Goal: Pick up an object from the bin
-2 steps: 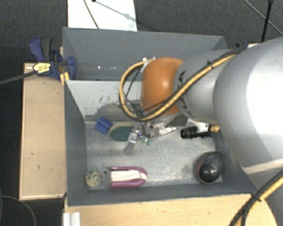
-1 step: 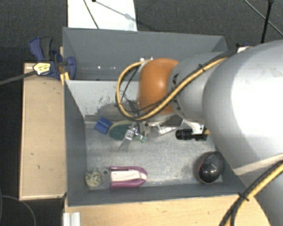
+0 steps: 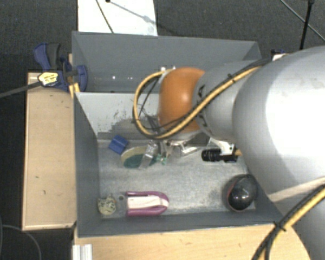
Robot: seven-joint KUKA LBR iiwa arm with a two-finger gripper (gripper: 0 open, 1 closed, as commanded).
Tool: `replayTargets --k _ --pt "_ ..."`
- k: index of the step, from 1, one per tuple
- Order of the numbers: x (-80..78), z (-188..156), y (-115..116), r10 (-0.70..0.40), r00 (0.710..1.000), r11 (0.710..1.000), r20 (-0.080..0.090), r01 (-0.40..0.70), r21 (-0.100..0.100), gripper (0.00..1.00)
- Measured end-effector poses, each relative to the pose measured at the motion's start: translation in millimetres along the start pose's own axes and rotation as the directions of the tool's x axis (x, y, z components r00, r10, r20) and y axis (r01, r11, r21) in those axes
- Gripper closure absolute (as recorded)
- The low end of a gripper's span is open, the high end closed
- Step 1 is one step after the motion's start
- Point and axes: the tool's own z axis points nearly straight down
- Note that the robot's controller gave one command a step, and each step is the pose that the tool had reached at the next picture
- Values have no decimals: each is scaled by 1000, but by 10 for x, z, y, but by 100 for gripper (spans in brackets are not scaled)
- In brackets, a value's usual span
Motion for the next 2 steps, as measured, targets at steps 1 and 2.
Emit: replayTargets --k 1,2 --pt "-20 -1106 -5 -34 999 999 -4 34 1 100" --pt "41 -1824 76 -30 1000 1000 -5 30 0 100"
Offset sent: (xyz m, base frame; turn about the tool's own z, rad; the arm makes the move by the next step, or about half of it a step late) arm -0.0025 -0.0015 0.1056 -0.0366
